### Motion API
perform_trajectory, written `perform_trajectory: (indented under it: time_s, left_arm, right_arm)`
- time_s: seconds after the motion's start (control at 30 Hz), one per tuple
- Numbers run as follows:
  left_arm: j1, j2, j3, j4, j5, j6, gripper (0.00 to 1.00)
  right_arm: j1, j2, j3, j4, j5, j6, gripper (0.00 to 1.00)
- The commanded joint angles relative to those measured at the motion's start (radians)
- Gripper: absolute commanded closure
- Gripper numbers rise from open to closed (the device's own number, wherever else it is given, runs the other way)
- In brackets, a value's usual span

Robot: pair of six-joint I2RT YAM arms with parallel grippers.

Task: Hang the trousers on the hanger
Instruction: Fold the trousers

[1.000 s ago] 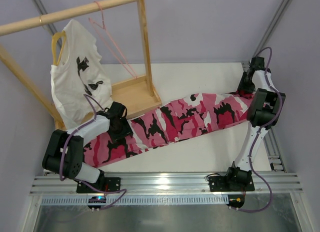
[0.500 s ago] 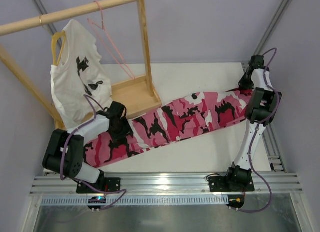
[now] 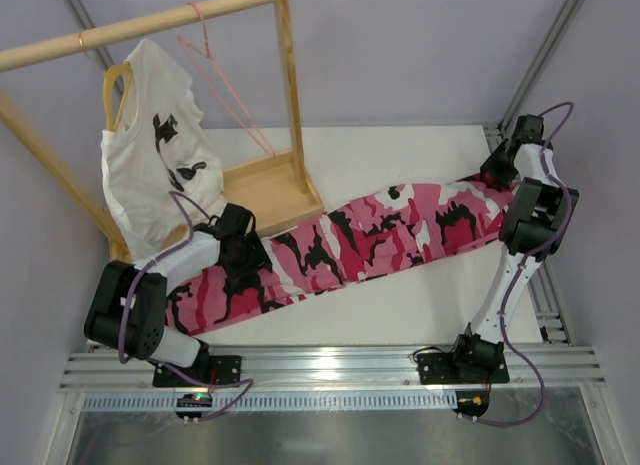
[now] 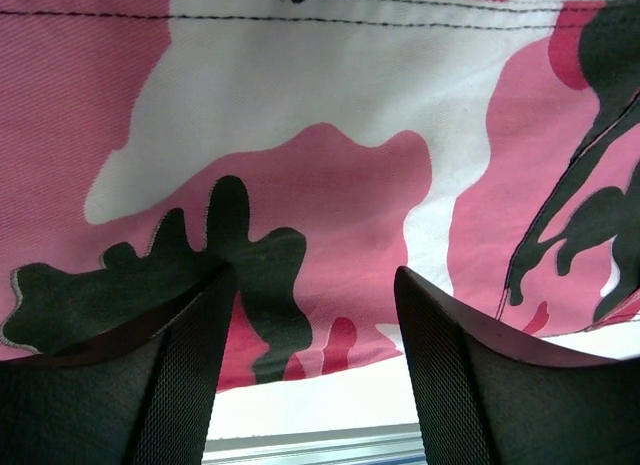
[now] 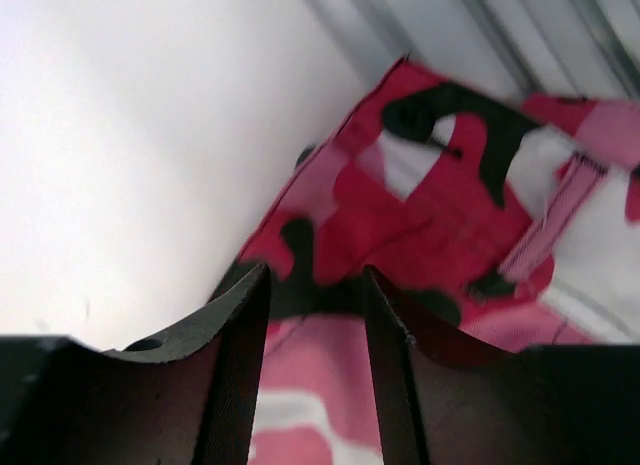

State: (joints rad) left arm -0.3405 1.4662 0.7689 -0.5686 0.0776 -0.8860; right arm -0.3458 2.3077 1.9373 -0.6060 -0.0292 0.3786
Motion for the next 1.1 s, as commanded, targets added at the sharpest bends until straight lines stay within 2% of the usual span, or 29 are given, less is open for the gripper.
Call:
perform_trajectory:
  time_s: [0.0, 0.1, 0.27, 0.3, 0.43, 0.53, 0.6, 0.67, 0.73, 0.83, 0.87, 1.07]
  left_arm:
    - [-0.003, -0.036, -0.023, -0.073, -0.11, 0.021, 0.33]
    - [-0.005, -0.116, 0.026, -0.106, -0.11, 0.015, 0.32]
    - [-0.006, -0.239, 0.115, -0.21, -0.165, -0.001, 0.27]
    - [-0.005, -0.262, 0.113, -0.218, -0.182, -0.013, 0.26]
    - [0.003, -0.336, 0.07, -0.276, -0.28, -0.073, 0.22]
    - [0.079, -0.343, 0.029, -0.301, -0.253, -0.102, 0.22]
    - [0.125, -0.336, 0.02, -0.327, -0.211, -0.111, 0.23]
    - [0.162, -0.33, 0.029, -0.35, -0.235, -0.117, 0.23]
    - [0.196, -0.334, 0.032, -0.399, -0.353, -0.131, 0.22]
    - [0.248, -0.342, 0.024, -0.438, -0.456, -0.142, 0.22]
    - [0.265, -0.354, 0.011, -0.464, -0.47, -0.186, 0.21]
    - [0.299, -0.391, -0.052, -0.475, -0.359, -0.364, 0.19]
  right_arm:
    - [0.05, -0.258, -0.108, 0.063, -0.086, -0.053, 0.54]
    - [0.099, -0.379, -0.243, 0.072, -0.145, -0.053, 0.5]
    - [0.177, -0.566, -0.567, 0.162, -0.254, -0.011, 0.42]
    - [0.189, -0.618, -0.668, 0.199, -0.273, -0.004, 0.42]
    - [0.254, -0.691, -0.881, 0.294, -0.298, 0.04, 0.42]
    - [0.26, -0.696, -0.984, 0.339, -0.302, 0.075, 0.44]
    - [0.26, -0.696, -1.017, 0.339, -0.288, 0.071, 0.44]
    - [0.26, -0.7, -1.025, 0.339, -0.281, 0.063, 0.44]
    - [0.26, -0.706, -1.023, 0.33, -0.281, 0.06, 0.44]
    - [0.26, -0.737, -1.025, 0.328, -0.29, 0.074, 0.43]
    - [0.26, -0.743, -1.023, 0.328, -0.296, 0.075, 0.44]
    - [0.26, -0.801, -1.012, 0.31, -0.328, 0.077, 0.43]
